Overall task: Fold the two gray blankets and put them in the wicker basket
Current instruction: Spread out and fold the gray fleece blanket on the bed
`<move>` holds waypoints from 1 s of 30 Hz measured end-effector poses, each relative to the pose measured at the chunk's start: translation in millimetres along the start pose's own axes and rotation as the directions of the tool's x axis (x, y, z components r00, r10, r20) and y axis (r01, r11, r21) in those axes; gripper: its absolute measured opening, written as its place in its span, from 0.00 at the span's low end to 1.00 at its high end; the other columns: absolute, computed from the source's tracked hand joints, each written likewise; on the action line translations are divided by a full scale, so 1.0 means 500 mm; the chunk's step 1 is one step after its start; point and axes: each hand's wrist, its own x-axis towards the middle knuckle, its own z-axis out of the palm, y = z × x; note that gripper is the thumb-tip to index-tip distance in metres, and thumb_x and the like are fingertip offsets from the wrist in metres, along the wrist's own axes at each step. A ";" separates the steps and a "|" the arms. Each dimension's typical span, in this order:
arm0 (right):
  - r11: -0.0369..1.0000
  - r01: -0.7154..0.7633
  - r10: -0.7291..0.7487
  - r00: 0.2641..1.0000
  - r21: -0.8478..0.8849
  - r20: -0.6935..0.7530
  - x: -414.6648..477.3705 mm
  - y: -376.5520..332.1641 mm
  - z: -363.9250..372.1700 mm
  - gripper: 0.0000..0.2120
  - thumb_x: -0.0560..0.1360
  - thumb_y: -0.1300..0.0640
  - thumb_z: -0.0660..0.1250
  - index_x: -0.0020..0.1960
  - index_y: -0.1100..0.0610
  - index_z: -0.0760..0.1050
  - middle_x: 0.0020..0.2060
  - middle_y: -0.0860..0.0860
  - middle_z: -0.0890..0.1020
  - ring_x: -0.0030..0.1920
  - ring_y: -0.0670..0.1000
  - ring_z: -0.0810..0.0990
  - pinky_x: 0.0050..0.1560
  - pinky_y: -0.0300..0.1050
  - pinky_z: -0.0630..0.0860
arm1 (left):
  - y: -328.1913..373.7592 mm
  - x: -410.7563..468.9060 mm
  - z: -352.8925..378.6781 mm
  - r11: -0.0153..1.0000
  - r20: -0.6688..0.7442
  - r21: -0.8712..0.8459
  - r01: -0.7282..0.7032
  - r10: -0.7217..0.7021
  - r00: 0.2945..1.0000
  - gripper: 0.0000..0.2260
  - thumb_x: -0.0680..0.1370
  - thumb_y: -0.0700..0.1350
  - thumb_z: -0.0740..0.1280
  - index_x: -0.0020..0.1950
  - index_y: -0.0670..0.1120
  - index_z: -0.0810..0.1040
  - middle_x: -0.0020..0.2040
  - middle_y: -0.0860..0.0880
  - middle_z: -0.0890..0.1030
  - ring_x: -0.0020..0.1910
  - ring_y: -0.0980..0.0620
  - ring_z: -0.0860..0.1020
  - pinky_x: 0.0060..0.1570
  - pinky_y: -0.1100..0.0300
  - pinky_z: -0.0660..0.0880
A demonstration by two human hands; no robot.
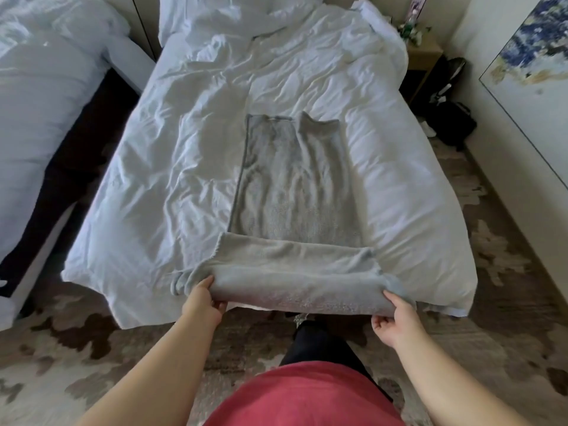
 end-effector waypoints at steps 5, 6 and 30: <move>0.997 0.008 -0.011 0.999 0.071 0.043 0.009 -0.073 0.096 0.11 0.72 0.56 0.70 0.52 0.57 0.73 0.47 0.54 0.78 0.45 0.52 0.77 0.38 0.43 0.73 | 0.057 0.000 0.092 0.998 0.125 -0.050 0.030 -0.024 0.992 0.13 0.74 0.47 0.70 0.52 0.43 0.71 0.51 0.48 0.74 0.48 0.49 0.76 0.47 0.58 0.74; 0.996 0.013 -0.018 0.998 0.084 0.053 0.012 -0.091 0.121 0.10 0.73 0.56 0.69 0.52 0.58 0.73 0.47 0.54 0.78 0.44 0.51 0.77 0.38 0.44 0.73 | 0.070 0.001 0.114 0.998 0.158 -0.049 0.034 -0.026 0.987 0.12 0.74 0.46 0.70 0.53 0.43 0.72 0.52 0.48 0.74 0.48 0.50 0.75 0.44 0.58 0.74; 0.937 -0.213 0.212 0.977 -0.276 -0.033 0.409 -0.316 0.564 0.27 0.79 0.56 0.60 0.75 0.62 0.58 0.68 0.59 0.71 0.69 0.56 0.71 0.65 0.50 0.68 | 0.166 0.245 0.575 0.996 0.004 0.068 0.052 -0.052 0.999 0.26 0.81 0.47 0.61 0.76 0.41 0.57 0.75 0.39 0.61 0.70 0.39 0.67 0.66 0.47 0.68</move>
